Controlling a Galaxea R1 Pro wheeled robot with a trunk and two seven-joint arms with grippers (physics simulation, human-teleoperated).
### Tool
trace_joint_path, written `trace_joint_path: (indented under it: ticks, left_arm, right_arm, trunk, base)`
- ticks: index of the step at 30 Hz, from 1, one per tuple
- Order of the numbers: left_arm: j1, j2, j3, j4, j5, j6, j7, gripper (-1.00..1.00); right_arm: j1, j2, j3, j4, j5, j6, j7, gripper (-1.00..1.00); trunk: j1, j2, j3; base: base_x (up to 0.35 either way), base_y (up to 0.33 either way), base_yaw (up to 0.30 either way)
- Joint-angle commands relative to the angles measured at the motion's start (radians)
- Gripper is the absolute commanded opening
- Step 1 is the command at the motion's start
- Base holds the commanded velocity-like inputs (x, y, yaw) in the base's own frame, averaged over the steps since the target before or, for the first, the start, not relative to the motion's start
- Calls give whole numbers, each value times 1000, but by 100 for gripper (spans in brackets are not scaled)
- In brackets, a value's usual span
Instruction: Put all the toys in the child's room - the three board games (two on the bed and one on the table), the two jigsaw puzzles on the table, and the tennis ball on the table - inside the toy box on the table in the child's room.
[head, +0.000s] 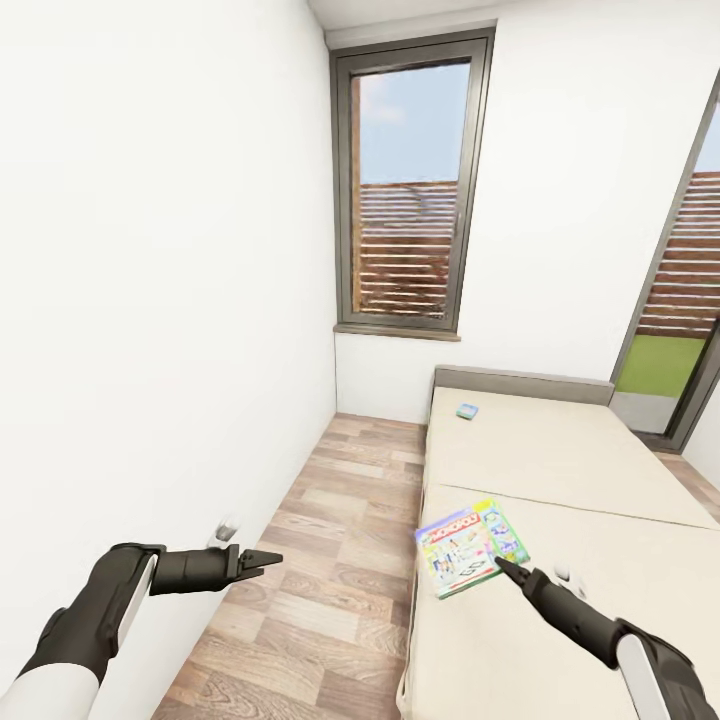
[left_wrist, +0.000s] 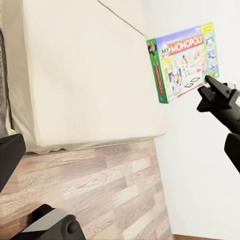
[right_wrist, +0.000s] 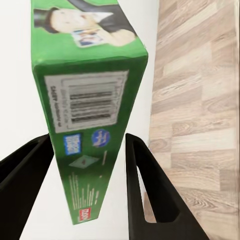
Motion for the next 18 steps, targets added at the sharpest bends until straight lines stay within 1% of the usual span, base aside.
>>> trace_joint_path:
  ticks: [1,3,6,9,12,14,18]
  left_arm:
    - [-1,-1,3,0,-10,8,-9,100]
    - [-1,-1,2,0,-10,8,-9,100]
    - [-1,-1,2,-1,-10,7,-9,100]
    - [-1,-1,1,-1,-10,7,-9,100]
    - [-1,-1,1,-1,-10,6,-9,100]
    - [-1,-1,2,-1,-11,-10,-9,100]
    - [-1,-1,3,-1,-12,-45,-8,100]
  right_arm:
    - [-1,-4,-12,10,-7,9,3,-100]
    - [-1,-15,-28,31,-10,9,3,-100]
    - [-1,-28,-36,53,-14,8,3,-100]
    - [-1,-34,-53,64,-17,8,3,-100]
    - [-1,-36,-102,78,-18,8,3,-100]
    - [0,-38,-133,95,-18,8,3,-100]
    - [-1,-39,-169,118,-18,9,3,-100]
  trunk:
    - [0,-1,0]
    - [0,-1,0]
    - [0,-1,0]
    - [0,-1,0]
    - [0,-1,0]
    - [0,-1,0]
    - [0,-1,0]
  base:
    - [0,0,0]
    - [0,0,0]
    - [0,0,0]
    - [0,0,0]
    - [0,0,0]
    - [0,0,0]
    - [0,0,0]
